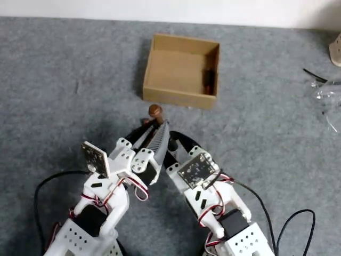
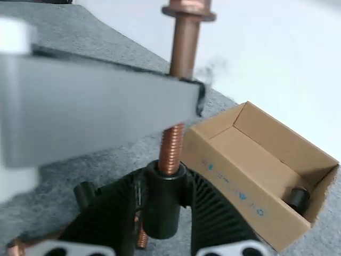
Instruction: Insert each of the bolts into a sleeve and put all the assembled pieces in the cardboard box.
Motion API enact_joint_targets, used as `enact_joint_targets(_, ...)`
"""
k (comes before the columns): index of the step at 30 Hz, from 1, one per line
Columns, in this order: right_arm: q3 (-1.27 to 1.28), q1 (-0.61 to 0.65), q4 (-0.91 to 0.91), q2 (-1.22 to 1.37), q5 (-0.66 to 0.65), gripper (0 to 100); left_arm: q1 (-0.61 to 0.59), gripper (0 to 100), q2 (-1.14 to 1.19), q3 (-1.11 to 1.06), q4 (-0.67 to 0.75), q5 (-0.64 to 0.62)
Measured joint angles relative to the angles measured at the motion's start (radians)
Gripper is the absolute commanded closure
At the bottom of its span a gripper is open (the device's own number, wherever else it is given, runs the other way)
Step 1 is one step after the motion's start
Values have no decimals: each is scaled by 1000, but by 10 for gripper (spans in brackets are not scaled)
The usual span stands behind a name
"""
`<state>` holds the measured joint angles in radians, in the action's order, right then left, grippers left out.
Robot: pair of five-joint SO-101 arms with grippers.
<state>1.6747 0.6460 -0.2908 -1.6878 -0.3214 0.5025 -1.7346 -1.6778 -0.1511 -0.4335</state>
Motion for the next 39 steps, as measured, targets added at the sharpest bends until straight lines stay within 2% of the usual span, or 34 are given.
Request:
enact_joint_targets(11, 2, -21, 2, 0, 0, 994, -3, 994, 2, 0, -34, -2)
enact_joint_targets(15, 2, -54, 2, 0, 25, 994, 57, 994, 2, 0, -87, 6)
enact_joint_targets(30, 2, -64, 2, 0, 41, 994, 78, 992, 2, 0, -94, 46)
enact_joint_targets(33, 2, -77, 2, 0, 41, 994, 78, 928, 2, 0, -95, 49)
enact_joint_targets(37, 2, -103, 2, 0, 41, 994, 86, 771, 2, 0, -95, 106)
enact_joint_targets(39, 2, -118, 2, 0, 44, 994, 95, 752, 2, 0, -95, 115)
